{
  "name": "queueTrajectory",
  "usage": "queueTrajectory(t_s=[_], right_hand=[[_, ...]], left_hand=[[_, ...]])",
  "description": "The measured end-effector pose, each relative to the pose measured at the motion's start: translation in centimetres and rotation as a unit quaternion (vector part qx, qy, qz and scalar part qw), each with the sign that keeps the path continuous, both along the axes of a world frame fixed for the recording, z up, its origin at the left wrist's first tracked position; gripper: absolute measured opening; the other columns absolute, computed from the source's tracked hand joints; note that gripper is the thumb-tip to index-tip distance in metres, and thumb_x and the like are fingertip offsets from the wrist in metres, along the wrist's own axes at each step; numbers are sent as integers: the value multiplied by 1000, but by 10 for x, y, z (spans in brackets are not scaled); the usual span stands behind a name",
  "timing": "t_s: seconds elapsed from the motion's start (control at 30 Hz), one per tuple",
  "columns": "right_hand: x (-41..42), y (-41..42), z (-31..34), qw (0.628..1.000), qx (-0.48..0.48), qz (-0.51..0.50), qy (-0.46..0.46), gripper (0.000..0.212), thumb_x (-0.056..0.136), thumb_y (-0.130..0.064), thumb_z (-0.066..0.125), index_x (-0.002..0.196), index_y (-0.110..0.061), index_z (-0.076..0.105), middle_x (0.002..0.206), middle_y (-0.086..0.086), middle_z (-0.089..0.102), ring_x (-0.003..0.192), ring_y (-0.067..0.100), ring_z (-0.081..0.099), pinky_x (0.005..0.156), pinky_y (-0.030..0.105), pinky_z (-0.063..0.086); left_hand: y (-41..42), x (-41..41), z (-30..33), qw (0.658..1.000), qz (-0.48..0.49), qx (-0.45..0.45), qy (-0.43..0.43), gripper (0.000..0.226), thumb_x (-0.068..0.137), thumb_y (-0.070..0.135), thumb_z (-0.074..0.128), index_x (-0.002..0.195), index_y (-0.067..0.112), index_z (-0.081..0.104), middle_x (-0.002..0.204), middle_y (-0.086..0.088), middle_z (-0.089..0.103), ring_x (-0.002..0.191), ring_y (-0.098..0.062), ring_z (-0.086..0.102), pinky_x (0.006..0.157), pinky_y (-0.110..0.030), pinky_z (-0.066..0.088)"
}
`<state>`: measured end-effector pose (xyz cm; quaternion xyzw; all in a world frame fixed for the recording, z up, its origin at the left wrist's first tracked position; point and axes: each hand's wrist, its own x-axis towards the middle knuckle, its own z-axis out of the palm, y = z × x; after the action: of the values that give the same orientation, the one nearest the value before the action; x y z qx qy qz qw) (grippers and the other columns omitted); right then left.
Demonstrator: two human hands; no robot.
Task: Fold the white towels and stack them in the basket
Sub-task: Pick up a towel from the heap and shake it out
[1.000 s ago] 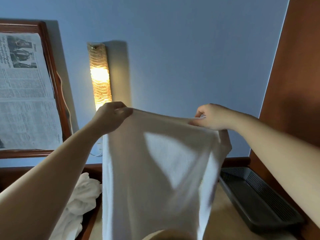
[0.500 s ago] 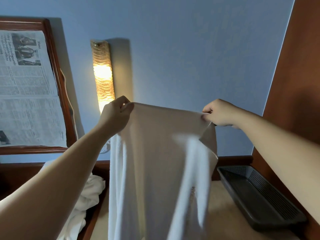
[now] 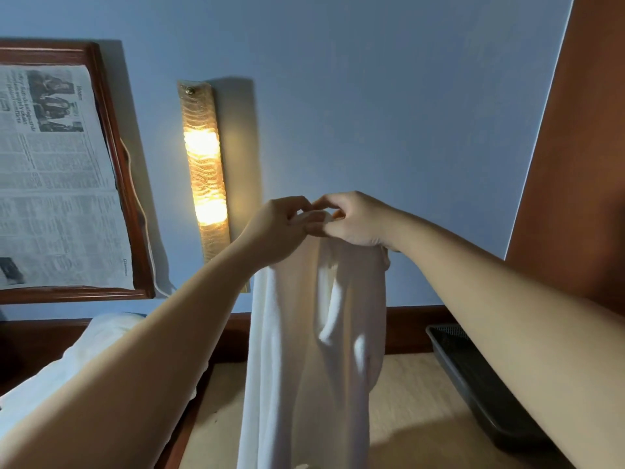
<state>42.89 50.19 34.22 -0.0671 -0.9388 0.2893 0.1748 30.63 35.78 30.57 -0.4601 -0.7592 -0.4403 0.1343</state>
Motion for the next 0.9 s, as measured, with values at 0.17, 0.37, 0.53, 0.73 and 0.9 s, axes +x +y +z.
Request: queueTrajectory(t_s=[0.17,0.37,0.53,0.73,0.9], right_hand=[[0,8,1,994,92,-38,-42,18,94,-44,73,101,-27,73,78,-12,66,75,9,62,66,24,44],[-3,14,-6,993,101,-52,-38,24,97,-45,68,86,-24,64,76,-5,70,70,16,65,67,31,46],[1,18,11,986,139,-86,25,26,96,-42,70,80,-22,61,73,-8,59,69,12,54,62,31,38],[11,35,17,972,184,-140,31,26,93,-48,69,83,-26,61,83,-12,61,80,10,58,64,30,37],[23,60,9,966,173,-187,39,28,94,-49,68,82,-25,59,86,-11,62,84,18,60,65,30,38]], left_hand=[[-8,-3,-13,1000,-12,4,-9,23,96,48,69,87,27,73,59,0,48,50,-7,38,45,-17,27],[-11,-7,-20,1000,-2,-1,-11,24,96,50,68,86,29,70,67,-9,58,52,-8,45,53,-28,37],[-13,-8,-36,1000,5,-20,-13,28,93,50,71,87,23,65,74,-1,68,64,-12,62,54,-25,46],[-18,-8,-80,995,-5,39,-96,19,94,41,73,84,26,65,73,5,69,60,-12,62,54,-24,46],[-30,-12,-107,992,9,-3,-123,22,95,43,72,86,24,67,74,-2,70,56,-3,56,52,-17,42]])
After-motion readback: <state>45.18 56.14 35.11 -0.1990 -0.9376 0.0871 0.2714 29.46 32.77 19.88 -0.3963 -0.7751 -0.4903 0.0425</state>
